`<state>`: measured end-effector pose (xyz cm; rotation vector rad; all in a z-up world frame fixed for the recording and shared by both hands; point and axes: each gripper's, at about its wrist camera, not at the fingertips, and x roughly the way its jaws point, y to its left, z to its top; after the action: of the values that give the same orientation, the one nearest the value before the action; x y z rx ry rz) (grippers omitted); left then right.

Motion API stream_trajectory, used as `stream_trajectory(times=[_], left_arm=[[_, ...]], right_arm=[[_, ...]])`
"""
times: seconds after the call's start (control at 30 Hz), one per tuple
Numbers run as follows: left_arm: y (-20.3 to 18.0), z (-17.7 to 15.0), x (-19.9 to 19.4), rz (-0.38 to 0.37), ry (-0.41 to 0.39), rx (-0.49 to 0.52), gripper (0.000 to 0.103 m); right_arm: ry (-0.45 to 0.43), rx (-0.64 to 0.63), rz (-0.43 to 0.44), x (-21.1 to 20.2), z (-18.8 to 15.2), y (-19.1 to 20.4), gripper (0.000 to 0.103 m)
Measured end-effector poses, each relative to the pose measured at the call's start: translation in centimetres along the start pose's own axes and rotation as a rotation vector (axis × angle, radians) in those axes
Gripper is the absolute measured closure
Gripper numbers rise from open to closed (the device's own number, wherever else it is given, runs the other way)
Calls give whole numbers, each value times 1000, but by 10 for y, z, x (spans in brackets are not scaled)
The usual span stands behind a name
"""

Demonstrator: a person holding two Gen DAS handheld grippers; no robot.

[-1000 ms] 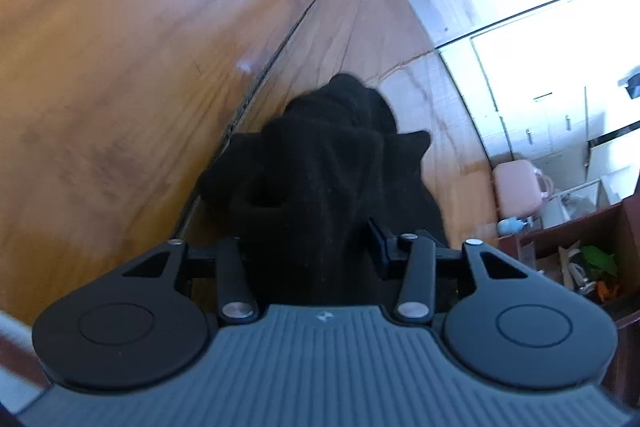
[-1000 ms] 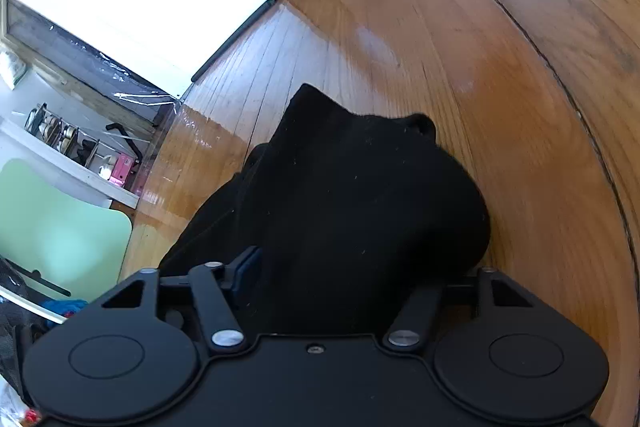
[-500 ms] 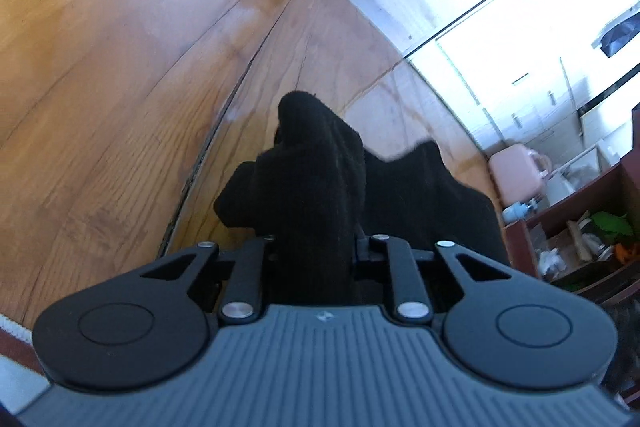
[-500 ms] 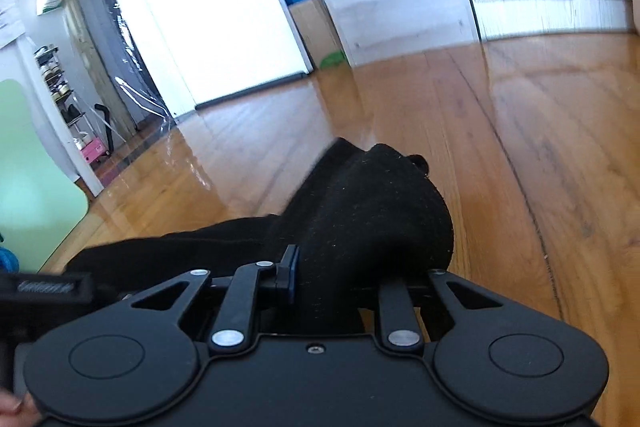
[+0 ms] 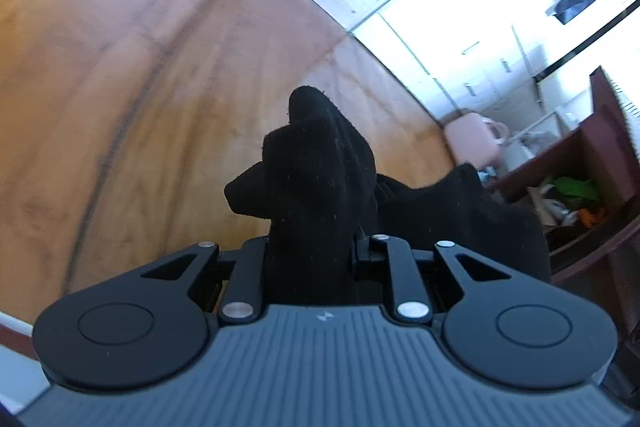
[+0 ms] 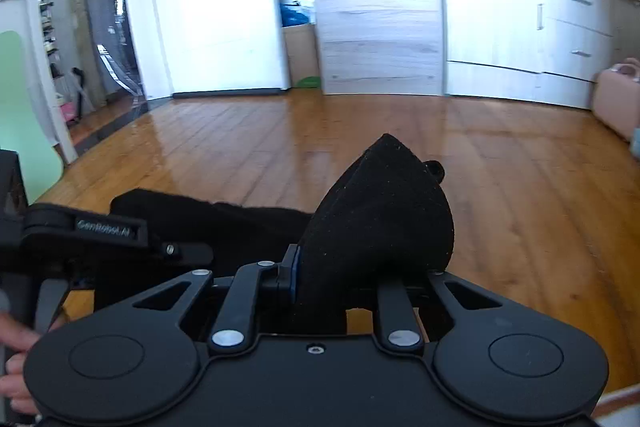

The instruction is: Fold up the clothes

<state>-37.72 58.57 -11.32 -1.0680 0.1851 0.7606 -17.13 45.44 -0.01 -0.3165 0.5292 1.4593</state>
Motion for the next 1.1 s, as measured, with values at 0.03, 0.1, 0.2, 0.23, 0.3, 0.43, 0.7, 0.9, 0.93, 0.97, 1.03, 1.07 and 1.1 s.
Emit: stream_trajectory(times=[0.03, 0.1, 0.2, 0.23, 0.3, 0.43, 0.7, 0.9, 0.93, 0.97, 1.03, 1.07, 1.1], left_arm=[[-2, -1, 3, -19, 7, -4, 84], [-10, -7, 9, -37, 30, 16, 84], [-16, -12, 22, -60, 59, 18, 84], [-19, -13, 25, -67, 66, 18, 84], [-25, -15, 31, -83, 82, 29, 84], [-33, -25, 37, -116, 125, 40, 84], [-63, -45, 32, -113, 182, 117, 84], [-91, -75, -7, -56, 194, 240, 85], [-96, -81, -13, -45, 191, 256, 84], [-100, -88, -20, -34, 188, 272, 84], [-111, -98, -30, -28, 166, 290, 84], [-116, -103, -33, -17, 165, 290, 84], [-121, -107, -36, -6, 164, 290, 84]], right_arm=[[4, 0, -18, -3, 0, -3, 82], [12, -1, -45, -9, 2, -8, 82], [27, -16, -67, -15, 5, -14, 83], [36, -25, -78, -16, 5, -16, 83], [54, -33, -93, -21, 9, -20, 83], [69, -49, -122, -39, 13, -29, 83], [97, 11, -158, -69, -4, -45, 83], [76, 10, -120, -94, -16, -53, 83], [74, -3, -114, -98, -17, -52, 83], [75, -7, -109, -103, -19, -52, 83], [78, 0, -93, -112, -21, -53, 83], [79, 3, -84, -116, -21, -54, 83], [81, 5, -75, -120, -22, -55, 83]])
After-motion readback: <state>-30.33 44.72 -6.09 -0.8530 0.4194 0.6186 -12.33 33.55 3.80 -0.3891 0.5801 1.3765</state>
